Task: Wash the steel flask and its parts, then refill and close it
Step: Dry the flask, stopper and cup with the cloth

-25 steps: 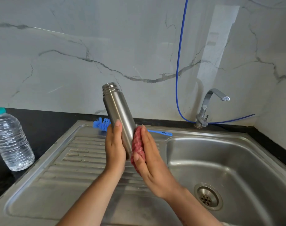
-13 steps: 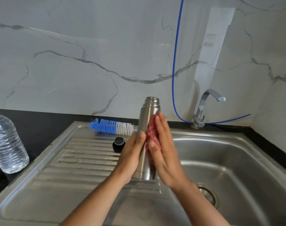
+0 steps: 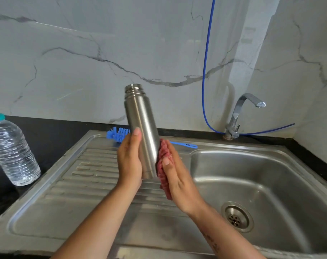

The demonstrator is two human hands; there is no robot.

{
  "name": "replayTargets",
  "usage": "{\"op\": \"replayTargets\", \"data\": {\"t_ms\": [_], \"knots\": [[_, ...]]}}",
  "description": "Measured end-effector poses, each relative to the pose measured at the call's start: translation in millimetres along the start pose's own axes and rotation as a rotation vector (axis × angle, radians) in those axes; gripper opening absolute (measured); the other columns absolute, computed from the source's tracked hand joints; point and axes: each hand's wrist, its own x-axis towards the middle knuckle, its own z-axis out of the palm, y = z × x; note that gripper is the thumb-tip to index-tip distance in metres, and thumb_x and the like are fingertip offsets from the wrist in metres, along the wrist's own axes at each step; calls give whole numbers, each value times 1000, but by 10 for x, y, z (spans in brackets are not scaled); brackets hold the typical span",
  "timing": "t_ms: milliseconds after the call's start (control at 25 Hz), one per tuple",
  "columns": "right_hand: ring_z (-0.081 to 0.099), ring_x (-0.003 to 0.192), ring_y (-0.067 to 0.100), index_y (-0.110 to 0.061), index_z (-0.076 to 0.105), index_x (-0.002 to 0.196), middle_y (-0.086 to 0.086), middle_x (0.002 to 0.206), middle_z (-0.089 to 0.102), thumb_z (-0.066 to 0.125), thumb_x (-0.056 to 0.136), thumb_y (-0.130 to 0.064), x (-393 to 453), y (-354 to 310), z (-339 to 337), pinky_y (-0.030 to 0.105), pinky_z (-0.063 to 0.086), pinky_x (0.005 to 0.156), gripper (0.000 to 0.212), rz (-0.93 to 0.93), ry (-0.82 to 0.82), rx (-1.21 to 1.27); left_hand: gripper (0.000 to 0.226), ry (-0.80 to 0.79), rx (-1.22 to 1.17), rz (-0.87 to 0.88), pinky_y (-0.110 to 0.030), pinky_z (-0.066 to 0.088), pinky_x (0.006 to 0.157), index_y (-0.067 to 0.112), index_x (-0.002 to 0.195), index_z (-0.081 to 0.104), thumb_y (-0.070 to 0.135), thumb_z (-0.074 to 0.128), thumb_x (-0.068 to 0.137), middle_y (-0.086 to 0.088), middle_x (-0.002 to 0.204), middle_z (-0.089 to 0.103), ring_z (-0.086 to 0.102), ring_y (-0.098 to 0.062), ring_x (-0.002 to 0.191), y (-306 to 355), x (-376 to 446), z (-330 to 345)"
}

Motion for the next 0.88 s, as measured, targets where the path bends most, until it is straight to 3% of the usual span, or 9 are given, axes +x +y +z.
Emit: {"op": "replayTargets", "data": {"t_ms": [40,120,240,320,480,560,640,720,880], "knots": [[24,146,-13,-27,22,158,-27,157,28,36,110,-27,-16,-2,2,10,19,118,50,-12,-22,-37,36,41,-28,-8,-40,56,85,20,108,68,53,62,95,-3,99,76,73,-17,91,7,25,2],[17,151,-8,-23,16,162,-23,163,21,37,110,-31,-32,18,-25,18,17,123,57,-55,-27,-127,33,31,-45,-72,-38,54,94,25,118,65,49,52,100,3,108,75,72,-10,101,-11,26,27],[3,156,1,-19,6,164,-14,171,6,35,109,-36,-25,55,-79,35,12,129,64,-94,-47,-228,59,-120,-70,-199,-50,49,108,17,138,58,58,58,95,-12,128,70,68,-27,119,-80,-12,73],[-2,157,5,-18,7,164,-13,172,0,36,109,-34,-13,32,-85,39,10,129,64,-142,-30,-261,70,-247,34,-150,-51,49,108,20,139,57,70,55,91,-10,129,70,67,-26,121,-151,-54,85],[2,159,17,-10,18,162,-2,172,7,37,109,-29,94,-78,-206,51,12,128,60,-254,150,-277,62,-408,192,-52,-34,53,100,24,134,61,69,39,98,3,124,73,68,-12,118,-195,-273,213],[8,159,16,-10,20,162,-2,172,13,36,108,-26,154,-96,-370,49,14,128,58,-265,264,-234,68,-500,248,-49,-35,56,97,29,128,63,80,50,86,3,119,75,70,-14,114,-231,-359,249],[14,156,5,-16,17,163,-8,170,18,32,108,-29,172,-111,-485,42,16,129,58,-152,363,-49,66,-585,238,-80,-39,57,96,37,126,64,80,66,75,0,117,75,71,-19,111,-263,-406,250],[20,153,-1,-21,17,163,-12,168,23,29,107,-38,152,-85,-454,37,18,128,59,-46,371,123,50,-580,200,-71,-40,58,92,41,122,66,65,73,79,-3,114,75,72,-26,107,-249,-414,243],[22,153,1,-23,18,163,-12,168,25,28,106,-50,57,6,-154,42,21,128,64,26,181,99,41,-313,82,-25,-32,61,78,24,119,69,47,69,85,-10,107,77,75,-28,96,-105,-291,193]]}}
